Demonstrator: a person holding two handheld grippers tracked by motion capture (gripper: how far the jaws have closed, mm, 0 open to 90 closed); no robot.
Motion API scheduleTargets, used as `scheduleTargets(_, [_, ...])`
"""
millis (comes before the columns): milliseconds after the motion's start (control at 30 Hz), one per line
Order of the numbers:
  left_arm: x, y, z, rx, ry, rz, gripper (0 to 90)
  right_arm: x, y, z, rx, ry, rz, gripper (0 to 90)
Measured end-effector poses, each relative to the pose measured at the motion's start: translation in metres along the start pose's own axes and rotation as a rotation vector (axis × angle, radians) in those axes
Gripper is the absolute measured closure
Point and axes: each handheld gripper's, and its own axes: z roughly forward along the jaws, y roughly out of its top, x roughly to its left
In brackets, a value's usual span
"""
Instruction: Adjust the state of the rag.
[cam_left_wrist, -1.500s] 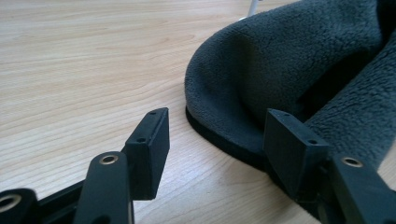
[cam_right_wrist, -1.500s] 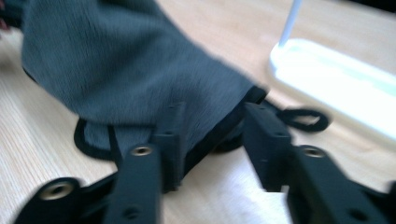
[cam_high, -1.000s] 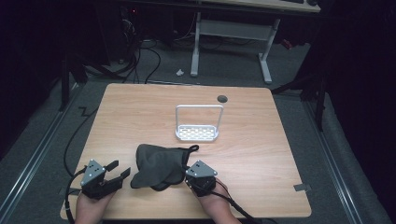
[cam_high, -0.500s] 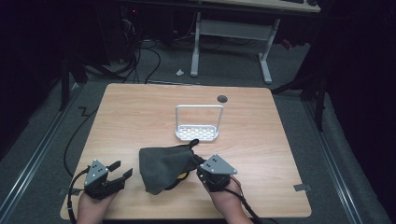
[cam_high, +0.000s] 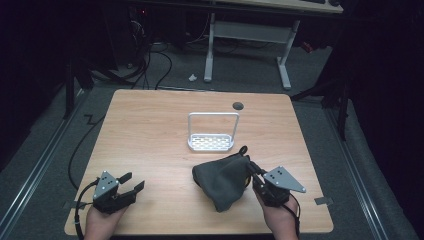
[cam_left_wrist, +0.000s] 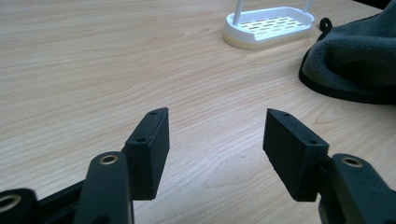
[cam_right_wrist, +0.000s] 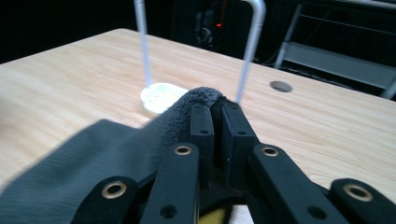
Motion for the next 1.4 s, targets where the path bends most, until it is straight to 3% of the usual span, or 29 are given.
scheduleTargets(33, [-0.001,0.001,0.0,-0.004,-0.006,-0.002,41.7,0.007,-0.001,0.003,0.005,0.023,-0.007,85.1])
scheduleTargets(67, [-0.003,0.002,-0.001,-0.009,-0.008,-0.003,42.1,0.024,-0.004,0.013,0.021,0.064,-0.039,85.1])
scheduleTargets(100, [-0.005,0.002,-0.001,-0.012,-0.016,-0.005,42.1,0.024,-0.004,0.013,0.021,0.064,-0.039,85.1])
scheduleTargets(167, [-0.009,0.004,-0.001,-0.015,-0.032,0.001,42.6,0.044,-0.007,0.024,0.036,0.11,-0.055,85.1])
scheduleTargets(200, [-0.012,0.004,-0.001,-0.016,-0.039,0.007,43.0,0.061,-0.009,0.034,0.052,0.155,-0.076,85.1])
scheduleTargets(233, [-0.015,0.005,0.0,-0.015,-0.046,0.013,43.0,0.061,-0.009,0.034,0.052,0.155,-0.076,85.1])
scheduleTargets(400, [-0.032,0.007,0.005,-0.011,-0.094,0.047,43.3,0.104,-0.021,0.056,0.112,0.263,-0.121,85.0])
scheduleTargets(567, [-0.051,0.009,0.013,0.007,-0.132,0.087,43.2,0.119,-0.028,0.06,0.142,0.31,-0.15,81.3])
scheduleTargets(600, [-0.054,0.009,0.014,0.009,-0.135,0.094,43.2,0.118,-0.027,0.056,0.136,0.319,-0.144,72.3])
scheduleTargets(733, [-0.064,0.01,0.02,0.019,-0.146,0.106,43.2,0.105,-0.019,0.041,0.107,0.319,-0.112,66.7])
scheduleTargets(800, [-0.068,0.011,0.023,0.022,-0.152,0.104,42.7,0.085,-0.013,0.024,0.07,0.277,-0.101,66.6])
scheduleTargets(833, [-0.07,0.013,0.024,0.024,-0.15,0.109,42.7,0.085,-0.013,0.024,0.07,0.277,-0.101,66.6])
scheduleTargets(933, [-0.079,0.02,0.027,0.016,-0.146,0.131,42.6,0.064,-0.017,0.015,0.063,0.228,-0.086,68.5])
scheduleTargets(1033, [-0.088,0.034,0.032,0.005,-0.142,0.142,42.8,0.045,-0.035,0.018,0.094,0.168,-0.061,73.1])
scheduleTargets(1067, [-0.088,0.034,0.032,0.005,-0.142,0.142,42.8,0.042,-0.039,0.02,0.109,0.156,-0.067,74.0])
scheduleTargets(1100, [-0.091,0.045,0.035,-0.012,-0.156,0.117,42.8,0.04,-0.044,0.023,0.125,0.14,-0.075,74.5])
scheduleTargets(1200, [-0.094,0.057,0.037,-0.035,-0.165,0.106,42.9,0.036,-0.05,0.027,0.155,0.138,-0.067,75.2])
scheduleTargets(1233, [-0.099,0.067,0.042,-0.044,-0.19,0.09,42.8,0.035,-0.053,0.029,0.17,0.139,-0.071,75.3])
scheduleTargets(1400, [-0.113,0.077,0.059,-0.014,-0.228,0.076,40.9,0.038,-0.056,0.033,0.187,0.144,-0.083,75.3])
